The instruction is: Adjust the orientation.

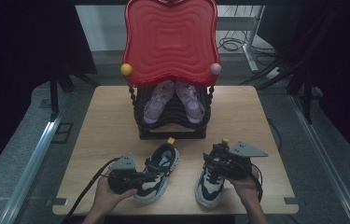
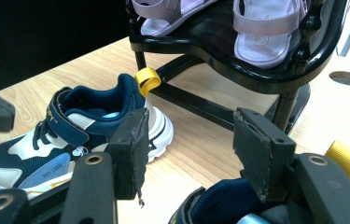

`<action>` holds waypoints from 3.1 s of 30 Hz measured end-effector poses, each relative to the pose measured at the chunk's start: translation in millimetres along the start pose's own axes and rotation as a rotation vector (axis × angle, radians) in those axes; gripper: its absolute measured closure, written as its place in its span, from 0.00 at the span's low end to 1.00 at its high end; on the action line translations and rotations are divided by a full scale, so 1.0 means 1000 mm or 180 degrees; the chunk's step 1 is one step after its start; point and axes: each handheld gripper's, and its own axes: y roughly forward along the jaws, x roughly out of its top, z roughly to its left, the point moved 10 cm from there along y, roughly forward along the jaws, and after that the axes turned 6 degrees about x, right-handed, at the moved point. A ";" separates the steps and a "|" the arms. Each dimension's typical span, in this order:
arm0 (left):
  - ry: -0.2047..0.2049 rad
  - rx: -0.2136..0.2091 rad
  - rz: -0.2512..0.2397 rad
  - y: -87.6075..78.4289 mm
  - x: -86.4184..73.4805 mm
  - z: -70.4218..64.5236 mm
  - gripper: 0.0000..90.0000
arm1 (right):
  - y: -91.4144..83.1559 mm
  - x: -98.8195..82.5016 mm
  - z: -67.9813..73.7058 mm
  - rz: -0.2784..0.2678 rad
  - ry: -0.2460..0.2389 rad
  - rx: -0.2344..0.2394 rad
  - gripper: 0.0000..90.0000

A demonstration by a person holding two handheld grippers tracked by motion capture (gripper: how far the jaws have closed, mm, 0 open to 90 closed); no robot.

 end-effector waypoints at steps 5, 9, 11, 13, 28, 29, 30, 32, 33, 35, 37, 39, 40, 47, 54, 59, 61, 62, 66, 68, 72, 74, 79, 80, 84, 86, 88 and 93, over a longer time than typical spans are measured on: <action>0.0032 -0.0007 0.0130 0.008 -0.008 -0.008 1.00 | 0.002 -0.001 -0.001 0.0009 0.0019 -0.0008 0.51; 0.0050 -0.0056 0.0197 0.016 -0.014 -0.017 1.00 | 0.003 -0.002 -0.001 0.0012 0.0040 -0.0010 0.51; 0.0056 -0.0091 0.0242 0.021 -0.017 -0.021 1.00 | 0.003 -0.002 0.000 0.0000 0.0049 0.0005 0.51; 0.0091 -0.0081 0.0313 0.026 -0.021 -0.021 1.00 | 0.003 -0.002 0.000 0.0003 0.0053 0.0005 0.51; 0.0139 -0.0015 0.0536 0.045 -0.034 -0.027 1.00 | 0.005 -0.005 -0.003 0.0010 0.0093 -0.0028 0.51; 0.0156 -0.0010 0.0555 0.045 -0.034 -0.028 1.00 | 0.005 -0.005 -0.004 0.0012 0.0093 -0.0029 0.51; 0.0164 -0.0016 0.0568 0.046 -0.035 -0.029 1.00 | 0.005 -0.005 -0.004 0.0012 0.0091 -0.0034 0.51; 0.0152 -0.0004 0.0589 0.048 -0.036 -0.029 1.00 | 0.006 -0.006 -0.004 0.0011 0.0093 -0.0036 0.51; 0.0153 0.0016 0.0612 0.048 -0.037 -0.028 1.00 | 0.006 -0.006 -0.004 0.0011 0.0094 -0.0038 0.51; 0.0159 0.0055 0.0669 0.050 -0.040 -0.026 1.00 | 0.006 -0.006 -0.004 0.0011 0.0091 -0.0043 0.51; 0.0172 0.0110 0.0728 0.052 -0.043 -0.024 1.00 | 0.005 -0.006 -0.004 0.0010 0.0097 -0.0041 0.51; 0.0189 0.0144 0.0772 0.052 -0.045 -0.022 1.00 | 0.004 -0.005 -0.005 -0.0006 0.0101 -0.0053 0.51; 0.0193 0.0154 0.0782 0.052 -0.045 -0.022 1.00 | 0.003 -0.005 -0.006 -0.0013 0.0103 -0.0060 0.51; 0.0193 0.0172 0.0839 0.050 -0.047 -0.017 1.00 | 0.000 -0.004 -0.009 -0.0044 0.0153 -0.0092 0.51; 0.0154 0.0154 0.0903 0.046 -0.050 -0.012 1.00 | 0.001 -0.005 -0.009 -0.0030 0.0158 -0.0097 0.51; 0.0110 0.0112 0.0921 0.044 -0.051 -0.009 1.00 | 0.000 -0.005 -0.010 -0.0032 0.0163 -0.0109 0.51; 0.0106 0.0113 0.0918 0.044 -0.051 -0.008 1.00 | 0.000 -0.005 -0.011 -0.0035 0.0159 -0.0112 0.51; 0.0095 0.0113 0.0920 0.043 -0.052 -0.007 1.00 | 0.000 -0.005 -0.011 -0.0035 0.0160 -0.0113 0.51; 0.0039 0.0138 0.0847 0.039 -0.054 -0.003 1.00 | 0.000 -0.004 -0.011 -0.0041 0.0158 -0.0113 0.51; 0.0021 0.0168 0.0818 0.037 -0.055 -0.001 1.00 | -0.001 -0.003 -0.010 -0.0046 0.0155 -0.0111 0.51; -0.0004 0.0207 0.0799 0.034 -0.055 0.004 1.00 | -0.003 -0.002 -0.011 -0.0063 0.0151 -0.0123 0.51; -0.0026 0.0203 0.0798 0.033 -0.055 0.005 1.00 | -0.003 -0.002 -0.010 -0.0061 0.0151 -0.0120 0.51; -0.0063 0.0219 0.0820 0.031 -0.057 0.011 1.00 | -0.004 -0.002 -0.011 -0.0061 0.0162 -0.0123 0.51; -0.0074 0.0228 0.0816 0.031 -0.058 0.012 1.00 | -0.004 -0.003 -0.012 -0.0060 0.0162 -0.0126 0.51; -0.0118 0.0256 0.0817 0.029 -0.059 0.018 1.00 | -0.004 -0.003 -0.013 -0.0063 0.0163 -0.0135 0.51; -0.0116 0.0263 0.0824 0.028 -0.060 0.020 1.00 | -0.003 -0.003 -0.013 -0.0066 0.0159 -0.0148 0.51; -0.0143 0.0277 0.0818 0.027 -0.060 0.021 1.00 | -0.003 -0.003 -0.014 -0.0063 0.0175 -0.0151 0.51; -0.0190 0.0334 0.0803 0.023 -0.060 0.029 1.00 | -0.004 -0.003 -0.014 -0.0072 0.0182 -0.0148 0.51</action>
